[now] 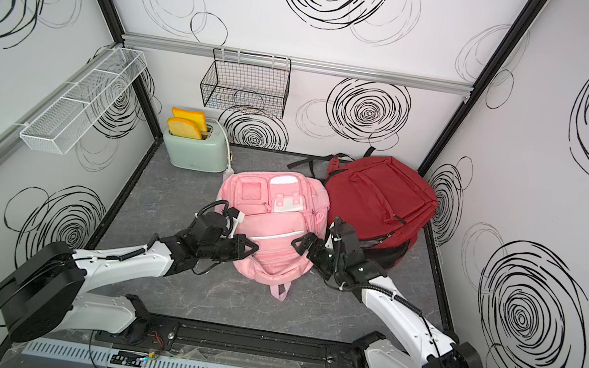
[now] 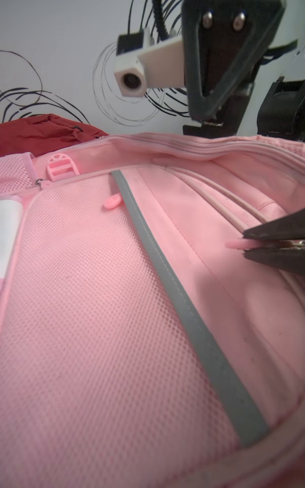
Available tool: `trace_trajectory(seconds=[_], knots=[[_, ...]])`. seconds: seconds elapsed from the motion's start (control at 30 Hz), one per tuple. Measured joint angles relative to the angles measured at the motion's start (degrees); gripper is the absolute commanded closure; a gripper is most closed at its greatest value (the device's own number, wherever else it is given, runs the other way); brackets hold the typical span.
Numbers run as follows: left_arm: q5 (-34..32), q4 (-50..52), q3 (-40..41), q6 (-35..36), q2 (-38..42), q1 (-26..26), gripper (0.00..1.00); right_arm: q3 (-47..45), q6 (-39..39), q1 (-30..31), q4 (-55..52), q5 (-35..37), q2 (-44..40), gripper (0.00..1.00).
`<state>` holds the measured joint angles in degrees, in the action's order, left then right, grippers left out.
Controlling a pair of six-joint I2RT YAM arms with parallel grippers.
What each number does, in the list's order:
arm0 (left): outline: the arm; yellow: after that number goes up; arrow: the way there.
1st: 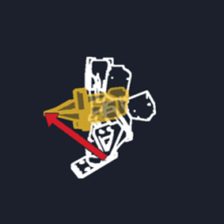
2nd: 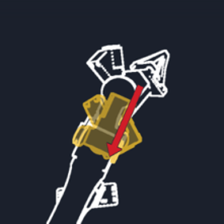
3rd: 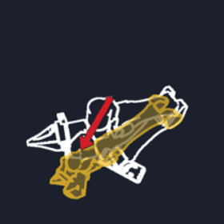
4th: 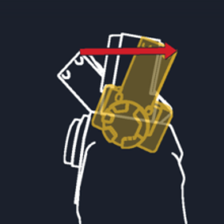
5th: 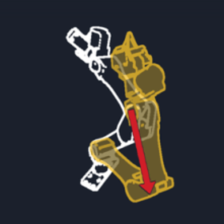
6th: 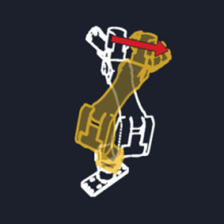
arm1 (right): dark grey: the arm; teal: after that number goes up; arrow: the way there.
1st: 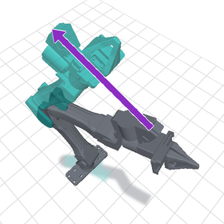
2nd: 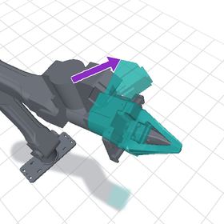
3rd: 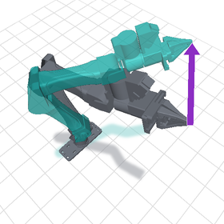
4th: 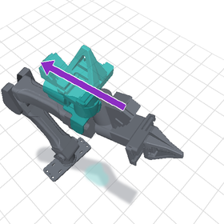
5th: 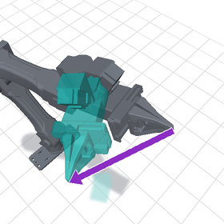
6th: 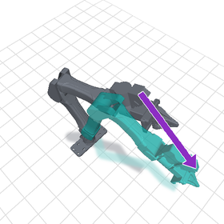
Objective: Zip up the backpack
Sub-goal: Zip the zipper on the backpack.
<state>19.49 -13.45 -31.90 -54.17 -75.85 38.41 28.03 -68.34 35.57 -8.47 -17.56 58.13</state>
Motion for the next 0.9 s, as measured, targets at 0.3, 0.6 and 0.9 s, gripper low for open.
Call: trace_trajectory(seconds=[0.3,0.6,0.9], knots=[[0.96,-3.02,-2.34,-1.73,-0.09,1.09,1.0,-10.84,-14.86,8.87,11.1,1.66,-4.11,0.01],[0.61,-0.98,-2.34,-2.19,5.27,1.99,1.0,-14.23,-16.09,9.53,28.04,6.21,-2.69,0.15],[-2.97,8.41,-2.34,-1.09,16.79,1.86,1.0,-1.88,-6.84,9.64,28.0,5.75,3.56,1.0]])
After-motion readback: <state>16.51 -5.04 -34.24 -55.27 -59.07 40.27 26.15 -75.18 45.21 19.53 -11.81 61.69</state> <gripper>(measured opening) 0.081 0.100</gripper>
